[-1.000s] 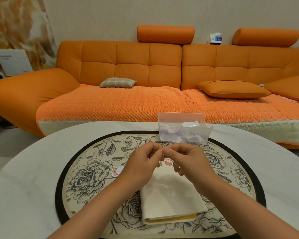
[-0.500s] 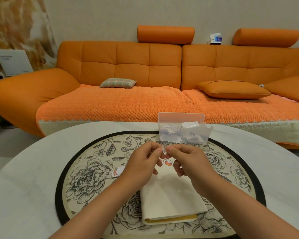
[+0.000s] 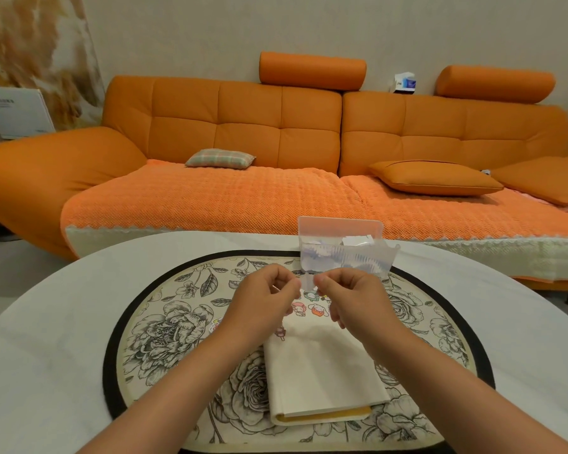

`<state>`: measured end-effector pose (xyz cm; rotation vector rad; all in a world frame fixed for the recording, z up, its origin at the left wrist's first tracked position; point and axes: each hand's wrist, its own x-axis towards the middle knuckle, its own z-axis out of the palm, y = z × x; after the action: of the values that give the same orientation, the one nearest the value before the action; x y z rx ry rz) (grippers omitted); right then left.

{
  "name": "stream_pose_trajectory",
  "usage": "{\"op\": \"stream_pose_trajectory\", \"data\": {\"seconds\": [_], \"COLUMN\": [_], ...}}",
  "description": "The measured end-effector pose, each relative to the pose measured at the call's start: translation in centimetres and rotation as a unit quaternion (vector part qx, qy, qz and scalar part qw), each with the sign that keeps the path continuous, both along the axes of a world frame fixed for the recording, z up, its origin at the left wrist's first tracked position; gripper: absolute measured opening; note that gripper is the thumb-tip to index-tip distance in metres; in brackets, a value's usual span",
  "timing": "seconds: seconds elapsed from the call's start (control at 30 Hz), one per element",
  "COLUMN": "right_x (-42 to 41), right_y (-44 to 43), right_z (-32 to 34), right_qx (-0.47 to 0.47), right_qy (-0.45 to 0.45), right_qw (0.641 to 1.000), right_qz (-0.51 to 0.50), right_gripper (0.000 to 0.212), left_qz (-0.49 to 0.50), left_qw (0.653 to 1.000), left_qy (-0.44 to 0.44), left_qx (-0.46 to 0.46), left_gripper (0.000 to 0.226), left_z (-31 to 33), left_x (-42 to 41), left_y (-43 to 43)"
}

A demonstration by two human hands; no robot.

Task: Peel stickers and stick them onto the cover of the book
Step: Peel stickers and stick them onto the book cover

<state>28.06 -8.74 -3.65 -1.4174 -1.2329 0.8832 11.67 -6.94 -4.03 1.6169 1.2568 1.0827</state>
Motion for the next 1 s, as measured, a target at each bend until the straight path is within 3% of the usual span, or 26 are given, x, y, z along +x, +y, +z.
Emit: {"op": "stream_pose_trajectory", "data": {"seconds": [0.27, 0.4, 0.57, 0.67, 0.9, 1.0], "right_x": [0.7, 1.1, 0.7, 0.5, -1.0, -1.5], "right_y": [2.1, 6.1, 11.1, 12.1, 7.2, 4.0], "right_z": [1.4, 2.1, 1.9, 1.8, 2.3, 2.6], "right_qx": [0.034, 0.067, 0.053, 0.033, 0.124, 0.156], "right_qy": [-0.073, -0.185, -0.373, -0.393, -0.372, -0.387], "right_qw": [0.995, 0.975, 0.917, 0.912, 0.920, 0.908], "right_qz": [-0.058, -0.107, -0.132, -0.116, -0.021, 0.038], "right_gripper": [0.013, 0.012, 0.016, 0.027, 0.012, 0.011], "left_qz": [0.021, 0.017, 0.014, 0.006, 0.010, 0.012], "left_qw": [0.995, 0.996, 0.997, 0.998, 0.999, 0.999], "left_qy": [0.088, 0.081, 0.070, 0.064, 0.040, 0.023], "left_qx": [0.032, 0.037, 0.036, 0.028, -0.010, -0.036], "left_gripper": [0.016, 0.016, 0.015, 0.016, 0.015, 0.018], "left_z": [-0.2, -0.2, -0.3, -0.4, -0.3, 0.0], "left_x": [-2.3, -3.2, -3.7, -3.8, -3.8, -3.2], "left_y": [1.5, 2.0, 2.6, 2.8, 2.7, 2.3]}}
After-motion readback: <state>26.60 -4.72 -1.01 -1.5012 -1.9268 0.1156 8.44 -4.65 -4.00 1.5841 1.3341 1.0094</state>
